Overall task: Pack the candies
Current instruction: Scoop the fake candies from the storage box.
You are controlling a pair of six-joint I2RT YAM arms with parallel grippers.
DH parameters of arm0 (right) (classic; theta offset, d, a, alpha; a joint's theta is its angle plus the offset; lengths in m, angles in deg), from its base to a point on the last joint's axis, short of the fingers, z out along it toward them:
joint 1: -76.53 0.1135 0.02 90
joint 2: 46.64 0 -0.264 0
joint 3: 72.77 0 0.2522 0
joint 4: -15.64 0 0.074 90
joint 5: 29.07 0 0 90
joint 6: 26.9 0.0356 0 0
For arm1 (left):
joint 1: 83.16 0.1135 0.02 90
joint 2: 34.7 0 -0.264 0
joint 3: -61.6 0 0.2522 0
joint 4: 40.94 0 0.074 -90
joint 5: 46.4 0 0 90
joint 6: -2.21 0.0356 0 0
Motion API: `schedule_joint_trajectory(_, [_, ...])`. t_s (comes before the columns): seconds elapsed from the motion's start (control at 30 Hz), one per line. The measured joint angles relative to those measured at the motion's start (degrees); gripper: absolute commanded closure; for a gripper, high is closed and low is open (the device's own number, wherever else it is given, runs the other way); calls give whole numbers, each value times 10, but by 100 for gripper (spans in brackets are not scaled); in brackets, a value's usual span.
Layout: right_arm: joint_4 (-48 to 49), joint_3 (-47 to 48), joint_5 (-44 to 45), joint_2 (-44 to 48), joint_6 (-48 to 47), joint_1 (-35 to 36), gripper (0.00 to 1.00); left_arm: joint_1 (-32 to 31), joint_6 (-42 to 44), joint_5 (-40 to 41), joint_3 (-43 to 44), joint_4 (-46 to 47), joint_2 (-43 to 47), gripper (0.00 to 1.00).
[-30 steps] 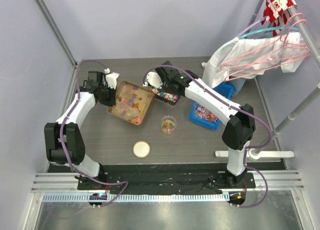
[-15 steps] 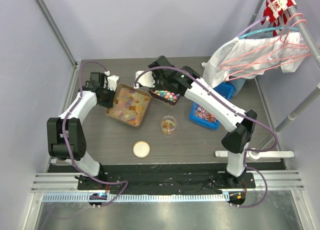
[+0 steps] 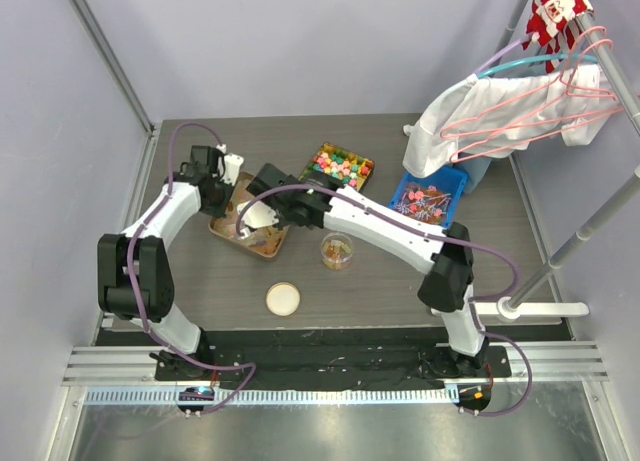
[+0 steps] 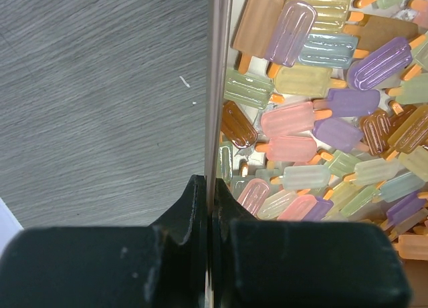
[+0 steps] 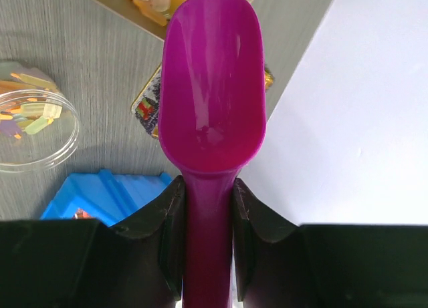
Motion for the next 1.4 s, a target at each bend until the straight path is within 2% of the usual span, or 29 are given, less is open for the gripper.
schedule_joint_trajectory(0.2, [0,-3,47,-71,-32,1,99,-7,1,17,0,0,0,100])
schedule_joint_trajectory(0.47, [27,-8,110,-100,-86,13,99,-12,3,26,0,-2,0,100])
schedule_joint_trajectory(0.87, [47,10,161,-168,-144,24,99,-20,12,37,0,-8,0,100])
schedule_joint_trajectory(1.07, [35,12,155,-168,-153,31,99,-20,15,38,0,-11,0,100])
schedule_joint_trajectory(1.3, [-83,125,81,-200,-118,35,99,-22,16,35,0,-18,0,100])
schedule_joint_trajectory(1.4, [-108,139,45,-201,-99,36,99,-23,17,31,0,-19,0,100])
